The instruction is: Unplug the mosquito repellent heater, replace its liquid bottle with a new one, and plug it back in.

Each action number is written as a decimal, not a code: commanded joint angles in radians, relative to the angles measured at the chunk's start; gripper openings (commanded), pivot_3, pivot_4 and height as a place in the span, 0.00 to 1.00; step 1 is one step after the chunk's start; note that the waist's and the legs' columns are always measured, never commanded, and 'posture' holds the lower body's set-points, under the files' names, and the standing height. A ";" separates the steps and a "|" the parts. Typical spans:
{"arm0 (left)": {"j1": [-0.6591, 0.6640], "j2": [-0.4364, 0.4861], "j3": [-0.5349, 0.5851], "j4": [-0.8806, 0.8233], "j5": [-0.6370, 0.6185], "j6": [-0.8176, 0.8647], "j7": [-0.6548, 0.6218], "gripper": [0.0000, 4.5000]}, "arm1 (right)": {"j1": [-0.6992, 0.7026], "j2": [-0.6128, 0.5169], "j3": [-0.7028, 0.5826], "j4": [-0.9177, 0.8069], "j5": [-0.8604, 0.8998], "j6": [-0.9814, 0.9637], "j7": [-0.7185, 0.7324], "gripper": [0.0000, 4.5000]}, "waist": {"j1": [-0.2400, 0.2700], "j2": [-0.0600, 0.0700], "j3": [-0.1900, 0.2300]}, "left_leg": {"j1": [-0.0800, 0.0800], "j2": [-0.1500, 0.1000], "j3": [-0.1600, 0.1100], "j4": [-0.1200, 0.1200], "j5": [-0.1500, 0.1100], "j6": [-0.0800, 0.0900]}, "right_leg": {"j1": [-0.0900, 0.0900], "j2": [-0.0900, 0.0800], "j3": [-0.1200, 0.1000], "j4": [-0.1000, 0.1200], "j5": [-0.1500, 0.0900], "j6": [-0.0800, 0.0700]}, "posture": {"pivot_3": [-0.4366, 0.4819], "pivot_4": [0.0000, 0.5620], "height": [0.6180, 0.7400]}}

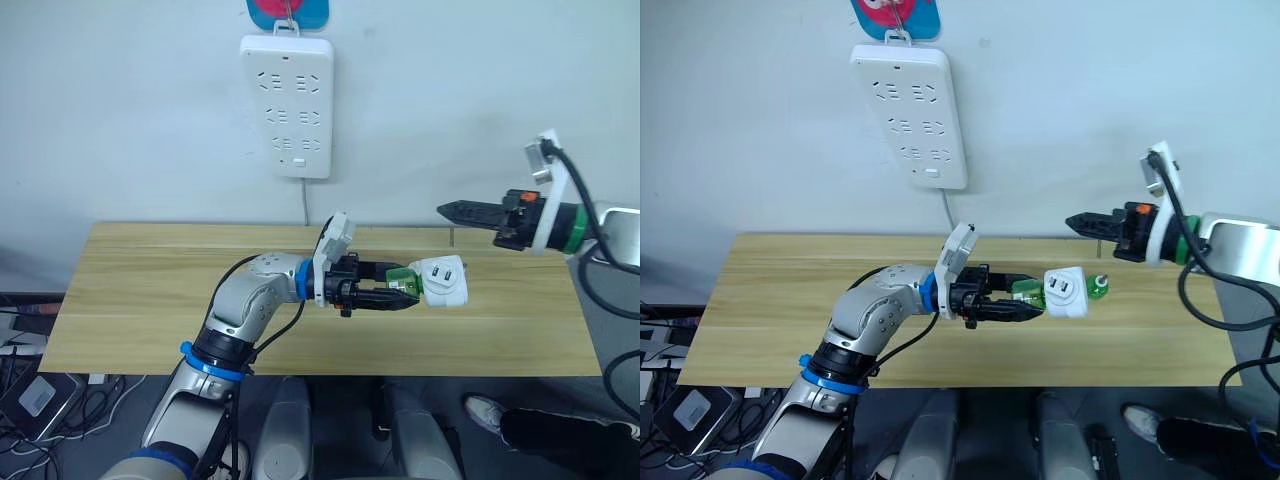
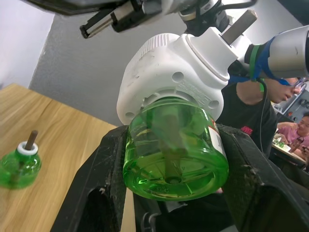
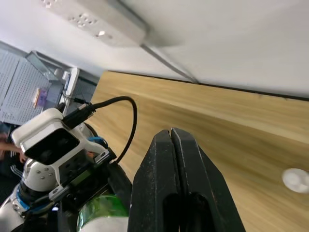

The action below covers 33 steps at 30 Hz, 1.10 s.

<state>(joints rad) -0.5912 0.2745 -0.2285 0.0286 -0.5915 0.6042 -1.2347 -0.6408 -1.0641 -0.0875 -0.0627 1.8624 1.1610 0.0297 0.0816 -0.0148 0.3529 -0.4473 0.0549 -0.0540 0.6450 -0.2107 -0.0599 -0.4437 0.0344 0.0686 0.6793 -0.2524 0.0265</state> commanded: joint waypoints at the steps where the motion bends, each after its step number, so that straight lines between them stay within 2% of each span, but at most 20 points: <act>1: 0.006 0.005 0.012 -0.051 -0.030 0.000 -0.019 0.50 | 0.058 -0.106 -0.097 -0.035 0.095 0.128 0.169 0.01 | 0.000 0.000 0.000 | 0.000 0.000 0.000 0.000 0.000 0.000 | 0.000 0.000 0.000 0.000 0.000 0.000 | 0.72 0.58 1.00; 3: 0.002 0.008 0.016 -0.043 -0.030 0.000 -0.022 0.50 | 0.114 -0.169 -0.128 -0.053 0.110 0.210 0.287 0.01 | 0.002 0.000 0.000 | 0.000 0.000 -0.001 0.000 0.000 0.000 | 0.000 0.000 -0.001 0.000 0.000 0.000 | 0.72 0.58 1.00; 7: -0.017 0.003 0.020 -0.017 -0.026 -0.008 -0.018 0.50 | 0.207 -0.229 -0.154 -0.136 0.110 0.248 0.424 0.01 | -0.003 0.000 0.000 | 0.000 -0.001 -0.001 0.000 0.000 0.000 | 0.000 0.000 -0.001 0.000 0.000 0.000 | 0.71 0.58 1.00; 9: -0.025 -0.003 0.021 -0.009 -0.024 -0.010 -0.016 0.50 | 0.241 -0.234 -0.157 -0.191 0.110 0.225 0.451 0.01 | -0.006 0.000 0.000 | 0.001 0.000 -0.001 0.001 0.000 0.000 | 0.000 0.000 0.000 0.001 -0.003 0.004 | 0.71 0.58 1.00; 14: -0.038 -0.015 0.022 0.002 -0.022 -0.010 -0.013 0.50 | 0.265 -0.202 -0.129 -0.266 0.110 0.107 0.455 0.01 | -0.006 0.000 0.000 | 0.001 0.000 -0.001 0.001 0.000 0.000 | 0.001 0.000 0.000 0.001 -0.003 0.005 | 0.71 0.58 1.00; 19: -0.033 -0.013 0.014 -0.007 -0.021 -0.006 -0.020 0.50 | 0.205 -0.122 -0.075 -0.245 0.110 -0.018 0.300 0.01 | -0.006 0.000 0.000 | 0.001 -0.001 -0.001 0.001 0.000 0.000 | 0.001 0.000 0.000 0.001 -0.003 0.005 | 0.70 0.57 1.00; 21: -0.032 -0.014 0.011 -0.011 -0.023 -0.003 -0.022 0.50 | 0.186 -0.101 -0.053 -0.235 0.110 -0.058 0.201 0.01 | -0.005 0.000 0.000 | 0.001 -0.001 -0.001 0.001 0.000 0.000 | 0.001 0.000 0.000 0.001 -0.003 0.005 | 0.70 0.57 1.00; 25: -0.032 -0.014 0.006 -0.017 -0.023 0.000 -0.027 0.50 | 0.177 -0.078 -0.029 -0.216 0.110 -0.092 0.091 0.01 | -0.005 0.000 0.000 | 0.001 -0.001 -0.001 0.001 0.001 0.000 | 0.001 0.000 0.000 0.001 -0.002 0.004 | 0.70 0.57 1.00; 30: -0.023 -0.002 0.003 -0.039 -0.035 0.018 -0.040 0.50 | 0.161 -0.052 -0.004 -0.199 0.056 -0.102 0.005 0.01 | -0.005 0.000 0.000 | 0.001 -0.001 -0.001 0.001 0.001 0.000 | 0.001 -0.001 0.000 0.001 -0.002 0.004 | 0.70 0.58 1.00; 33: -0.017 0.008 0.001 -0.055 -0.046 0.035 -0.055 0.50 | 0.161 -0.044 0.002 -0.198 -0.002 -0.086 0.009 0.01 | -0.005 0.000 0.000 | 0.001 -0.001 -0.001 0.001 0.001 0.000 | 0.001 -0.001 0.000 0.001 -0.002 0.004 | 0.70 0.58 1.00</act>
<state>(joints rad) -0.6137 0.2823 -0.2288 0.0271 -0.6065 0.6331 -1.2649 -0.4719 -1.1083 -0.0728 -0.2481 1.8798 1.0694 0.0370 0.0769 -0.0147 0.3528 -0.4464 0.0537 -0.0551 0.6460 -0.2102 -0.0599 -0.4428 0.0336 0.0686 0.6803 -0.2544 0.0305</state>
